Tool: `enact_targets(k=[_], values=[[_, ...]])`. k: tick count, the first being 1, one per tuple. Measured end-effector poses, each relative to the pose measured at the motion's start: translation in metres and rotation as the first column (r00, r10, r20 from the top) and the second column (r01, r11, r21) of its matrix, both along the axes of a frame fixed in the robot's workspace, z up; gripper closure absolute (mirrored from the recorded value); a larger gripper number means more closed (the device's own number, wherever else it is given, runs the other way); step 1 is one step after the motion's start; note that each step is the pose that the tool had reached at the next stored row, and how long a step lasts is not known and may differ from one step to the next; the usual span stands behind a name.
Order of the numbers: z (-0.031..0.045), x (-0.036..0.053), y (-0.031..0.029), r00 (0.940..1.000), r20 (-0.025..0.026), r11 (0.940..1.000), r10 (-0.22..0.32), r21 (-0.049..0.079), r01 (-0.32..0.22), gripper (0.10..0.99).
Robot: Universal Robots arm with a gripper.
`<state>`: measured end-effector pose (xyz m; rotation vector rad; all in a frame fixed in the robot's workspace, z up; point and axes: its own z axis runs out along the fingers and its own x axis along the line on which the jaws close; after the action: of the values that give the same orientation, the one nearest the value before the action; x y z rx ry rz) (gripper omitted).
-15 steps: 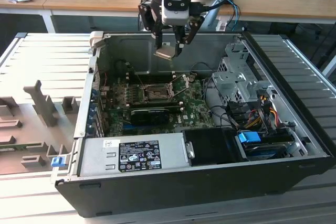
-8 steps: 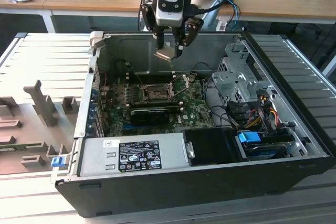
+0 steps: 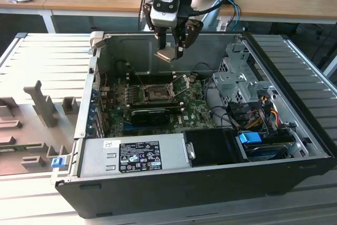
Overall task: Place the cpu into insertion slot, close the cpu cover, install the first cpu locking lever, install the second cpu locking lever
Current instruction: 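Place the cpu into insertion slot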
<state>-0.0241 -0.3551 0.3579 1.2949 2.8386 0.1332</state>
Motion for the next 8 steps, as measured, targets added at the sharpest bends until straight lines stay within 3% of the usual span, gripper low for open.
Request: enact_targets(k=[5, 8], values=[[-0.0021, 0.0000, 0.0000, 0.9955, -0.0001, 0.9955, -0.094, 0.000, 0.094, 0.557], [-0.0038, 0.0000, 0.0000, 0.9866, 0.0000, 0.9866, -0.163, 0.000, 0.163, 0.557]])
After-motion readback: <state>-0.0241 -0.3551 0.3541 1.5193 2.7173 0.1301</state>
